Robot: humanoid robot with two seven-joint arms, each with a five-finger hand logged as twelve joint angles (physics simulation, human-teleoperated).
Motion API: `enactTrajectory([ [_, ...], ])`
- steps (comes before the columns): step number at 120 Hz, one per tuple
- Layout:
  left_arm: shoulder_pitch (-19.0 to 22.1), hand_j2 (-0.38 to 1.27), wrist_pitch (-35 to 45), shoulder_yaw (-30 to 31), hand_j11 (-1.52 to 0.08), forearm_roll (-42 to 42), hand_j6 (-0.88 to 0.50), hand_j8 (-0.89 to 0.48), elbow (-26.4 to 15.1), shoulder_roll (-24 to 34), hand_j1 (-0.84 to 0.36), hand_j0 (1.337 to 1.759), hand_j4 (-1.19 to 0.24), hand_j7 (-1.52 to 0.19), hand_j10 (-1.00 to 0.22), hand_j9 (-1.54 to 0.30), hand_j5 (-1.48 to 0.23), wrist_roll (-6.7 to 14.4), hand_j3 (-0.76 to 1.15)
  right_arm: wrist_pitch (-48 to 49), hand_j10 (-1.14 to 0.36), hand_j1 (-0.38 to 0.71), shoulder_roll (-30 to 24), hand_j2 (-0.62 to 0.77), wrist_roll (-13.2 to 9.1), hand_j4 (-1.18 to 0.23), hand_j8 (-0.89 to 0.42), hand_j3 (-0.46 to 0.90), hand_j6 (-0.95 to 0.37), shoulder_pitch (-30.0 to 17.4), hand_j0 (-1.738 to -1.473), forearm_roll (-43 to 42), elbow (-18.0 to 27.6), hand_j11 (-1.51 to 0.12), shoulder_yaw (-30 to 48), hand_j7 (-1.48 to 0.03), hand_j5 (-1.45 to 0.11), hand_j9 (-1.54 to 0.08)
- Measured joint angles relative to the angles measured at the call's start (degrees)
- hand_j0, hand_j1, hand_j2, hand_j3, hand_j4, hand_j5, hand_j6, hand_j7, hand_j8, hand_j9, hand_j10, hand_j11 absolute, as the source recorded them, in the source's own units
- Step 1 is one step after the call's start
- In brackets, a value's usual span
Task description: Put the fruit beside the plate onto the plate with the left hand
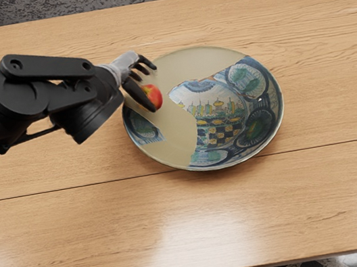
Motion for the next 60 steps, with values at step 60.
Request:
enactTrajectory([
  [60, 10.3, 0.01, -21.9, -11.3, -0.05, 1.2, -0.04, -0.04, 0.2, 34.4, 0.30, 1.658, -0.04, -0.05, -0.04, -0.05, -0.05, -0.2, 0.00, 0.0, 0.00, -0.35, 0.0, 0.00, 0.0, 0.00, 0.00, 0.00, 0.00, 0.0, -1.658, 0.0, 0.0, 0.00, 0.0, 0.00, 0.00, 0.00],
])
